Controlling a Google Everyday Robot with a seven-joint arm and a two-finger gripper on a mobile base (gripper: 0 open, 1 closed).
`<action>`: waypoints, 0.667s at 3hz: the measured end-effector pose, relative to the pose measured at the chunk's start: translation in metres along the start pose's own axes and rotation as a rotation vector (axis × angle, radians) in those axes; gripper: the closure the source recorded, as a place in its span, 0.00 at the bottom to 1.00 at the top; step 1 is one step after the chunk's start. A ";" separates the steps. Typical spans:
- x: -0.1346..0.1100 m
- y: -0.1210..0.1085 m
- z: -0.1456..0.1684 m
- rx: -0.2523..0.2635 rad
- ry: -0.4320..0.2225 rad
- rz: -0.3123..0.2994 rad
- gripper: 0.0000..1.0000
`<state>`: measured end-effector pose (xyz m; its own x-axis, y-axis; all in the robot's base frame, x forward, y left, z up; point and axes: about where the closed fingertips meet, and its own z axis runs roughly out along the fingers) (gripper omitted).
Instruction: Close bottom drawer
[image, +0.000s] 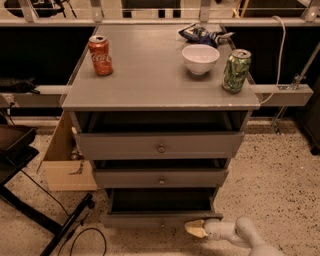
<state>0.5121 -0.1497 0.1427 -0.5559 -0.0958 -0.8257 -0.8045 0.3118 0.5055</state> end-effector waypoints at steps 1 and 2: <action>0.000 -0.001 0.000 0.002 0.003 0.000 1.00; -0.007 -0.022 -0.007 0.040 0.016 -0.001 1.00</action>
Offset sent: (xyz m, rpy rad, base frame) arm 0.0624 -0.0461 -0.0121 -0.0956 -0.0046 -0.0732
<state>0.5328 -0.1627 0.1392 -0.5588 -0.1116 -0.8217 -0.7961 0.3496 0.4939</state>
